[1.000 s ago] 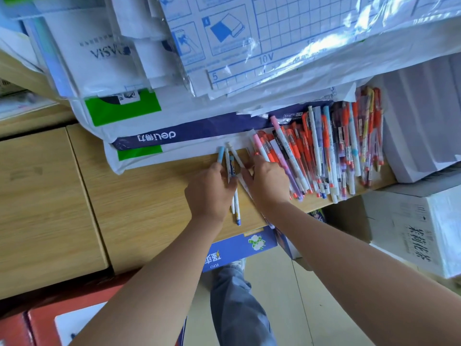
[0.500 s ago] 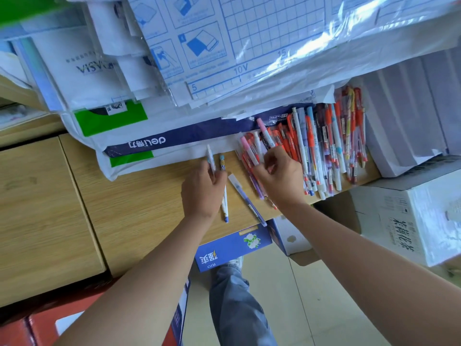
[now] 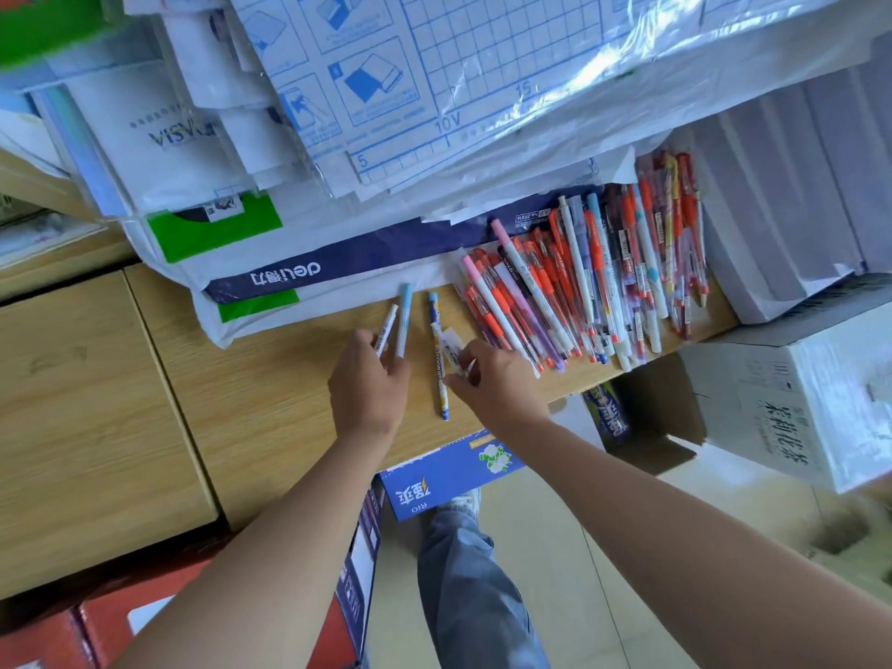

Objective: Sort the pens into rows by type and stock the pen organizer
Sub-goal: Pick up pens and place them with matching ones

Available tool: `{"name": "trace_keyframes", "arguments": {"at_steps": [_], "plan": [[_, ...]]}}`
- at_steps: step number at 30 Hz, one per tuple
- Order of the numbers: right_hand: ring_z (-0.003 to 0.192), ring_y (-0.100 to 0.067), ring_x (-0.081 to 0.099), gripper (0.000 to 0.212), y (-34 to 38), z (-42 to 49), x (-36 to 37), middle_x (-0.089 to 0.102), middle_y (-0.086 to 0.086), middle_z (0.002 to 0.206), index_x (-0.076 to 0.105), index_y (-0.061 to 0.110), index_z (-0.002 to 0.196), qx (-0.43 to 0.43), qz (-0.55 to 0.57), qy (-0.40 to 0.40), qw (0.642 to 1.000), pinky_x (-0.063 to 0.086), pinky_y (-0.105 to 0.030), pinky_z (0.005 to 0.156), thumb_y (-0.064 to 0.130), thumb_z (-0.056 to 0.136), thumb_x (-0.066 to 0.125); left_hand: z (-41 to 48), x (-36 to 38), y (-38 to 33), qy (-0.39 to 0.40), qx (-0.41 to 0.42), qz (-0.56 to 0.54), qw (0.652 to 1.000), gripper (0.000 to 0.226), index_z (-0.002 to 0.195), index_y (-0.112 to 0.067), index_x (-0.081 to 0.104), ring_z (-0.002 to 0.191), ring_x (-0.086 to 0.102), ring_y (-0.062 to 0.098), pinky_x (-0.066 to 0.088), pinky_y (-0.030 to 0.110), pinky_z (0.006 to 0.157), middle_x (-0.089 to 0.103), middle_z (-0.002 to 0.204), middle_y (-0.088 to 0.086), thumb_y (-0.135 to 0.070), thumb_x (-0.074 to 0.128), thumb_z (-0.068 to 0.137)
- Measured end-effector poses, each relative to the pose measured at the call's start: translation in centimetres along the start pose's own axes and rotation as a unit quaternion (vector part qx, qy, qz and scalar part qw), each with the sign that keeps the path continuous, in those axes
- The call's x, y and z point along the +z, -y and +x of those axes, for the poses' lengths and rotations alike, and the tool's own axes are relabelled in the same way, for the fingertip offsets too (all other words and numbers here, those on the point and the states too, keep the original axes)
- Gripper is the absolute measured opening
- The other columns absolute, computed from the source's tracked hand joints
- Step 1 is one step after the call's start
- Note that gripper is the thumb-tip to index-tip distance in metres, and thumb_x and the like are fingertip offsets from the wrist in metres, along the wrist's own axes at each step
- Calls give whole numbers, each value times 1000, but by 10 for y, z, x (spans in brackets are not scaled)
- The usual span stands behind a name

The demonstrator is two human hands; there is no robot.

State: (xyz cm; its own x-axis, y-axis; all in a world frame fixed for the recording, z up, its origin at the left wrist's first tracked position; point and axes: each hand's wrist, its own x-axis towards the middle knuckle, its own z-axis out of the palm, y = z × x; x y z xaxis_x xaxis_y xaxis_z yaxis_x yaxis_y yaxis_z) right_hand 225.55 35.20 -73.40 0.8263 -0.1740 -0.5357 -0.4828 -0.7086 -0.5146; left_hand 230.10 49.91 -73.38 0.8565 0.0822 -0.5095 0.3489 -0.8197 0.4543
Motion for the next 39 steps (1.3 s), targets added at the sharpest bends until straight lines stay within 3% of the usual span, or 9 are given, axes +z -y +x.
{"name": "trace_keyframes", "arguments": {"at_steps": [9, 12, 16, 19, 22, 25, 32, 36, 39], "plan": [[57, -13, 51, 21, -3, 6, -4, 57, 2, 64, 62, 7, 85, 26, 69, -70, 995, 42, -23, 52, 28, 87, 67, -13, 13, -10, 41, 6, -40, 998, 19, 106, -9, 59, 81, 59, 25, 39, 29, 65, 62, 90, 4, -23, 56, 94], [64, -19, 57, 25, -6, 5, -7, 63, -2, 70, 61, 8, 86, 53, 69, -61, 994, 45, -31, 56, 32, 87, 67, -11, 9, -1, 37, -10, -63, 997, 17, 104, -8, 58, 77, 55, 25, 36, 30, 64, 58, 85, 2, -21, 50, 96], [63, -19, 59, 26, -2, 0, -3, 66, -4, 68, 62, 8, 83, 65, 67, -35, 995, 43, -28, 55, 33, 90, 63, -10, 0, 12, 49, -14, -147, 988, 23, 103, -8, 58, 70, 63, 24, 54, 41, 66, 66, 85, 9, -25, 43, 99], [49, -15, 54, 25, 12, -8, 2, 60, 3, 55, 63, 13, 83, 57, 139, 4, 989, 46, -31, 54, 36, 93, 57, -13, -5, 10, 87, -38, -220, 971, 25, 95, -11, 54, 49, 53, 15, 48, 31, 50, 58, 67, 4, -30, 40, 101], [50, -14, 54, 18, 26, -15, 4, 58, 5, 54, 60, 21, 90, 33, 124, 58, 990, 47, -30, 53, 37, 95, 55, -17, -10, 4, 154, -83, -295, 939, 29, 84, -18, 59, 60, 49, 16, 42, 35, 63, 53, 66, -1, -46, 52, 89], [55, -8, 52, 6, 36, -21, 4, 61, 4, 67, 55, 24, 93, -4, 95, 101, 990, 36, -10, 46, 27, 92, 60, -22, -18, -1, 181, -99, -327, 922, 20, 78, -19, 64, 68, 55, 15, 45, 30, 68, 59, 69, -4, -38, 66, 85], [59, -3, 60, 20, 67, -27, 12, 70, 3, 81, 69, 18, 98, -1, 124, 167, 978, 48, -22, 63, 35, 87, 68, -24, -49, 23, 134, -129, -363, 913, 20, 83, -15, 59, 76, 51, 19, 40, 30, 69, 56, 75, 1, -27, 51, 97], [52, -5, 53, 16, 108, -37, 41, 63, 6, 60, 72, 13, 87, -9, 120, 177, 977, 44, -23, 58, 29, 85, 70, -26, -71, 49, 145, -194, -405, 882, 23, 88, -16, 57, 80, 52, 19, 40, 30, 68, 56, 89, 3, -25, 39, 100], [44, -1, 48, 10, 141, -44, 77, 55, 12, 48, 70, 12, 75, -10, 128, 136, 982, 39, -24, 56, 18, 83, 71, -27, -97, 77, 149, -209, -448, 856, 27, 84, -16, 56, 66, 51, 20, 41, 30, 62, 54, 80, 7, -26, 39, 102]]}}
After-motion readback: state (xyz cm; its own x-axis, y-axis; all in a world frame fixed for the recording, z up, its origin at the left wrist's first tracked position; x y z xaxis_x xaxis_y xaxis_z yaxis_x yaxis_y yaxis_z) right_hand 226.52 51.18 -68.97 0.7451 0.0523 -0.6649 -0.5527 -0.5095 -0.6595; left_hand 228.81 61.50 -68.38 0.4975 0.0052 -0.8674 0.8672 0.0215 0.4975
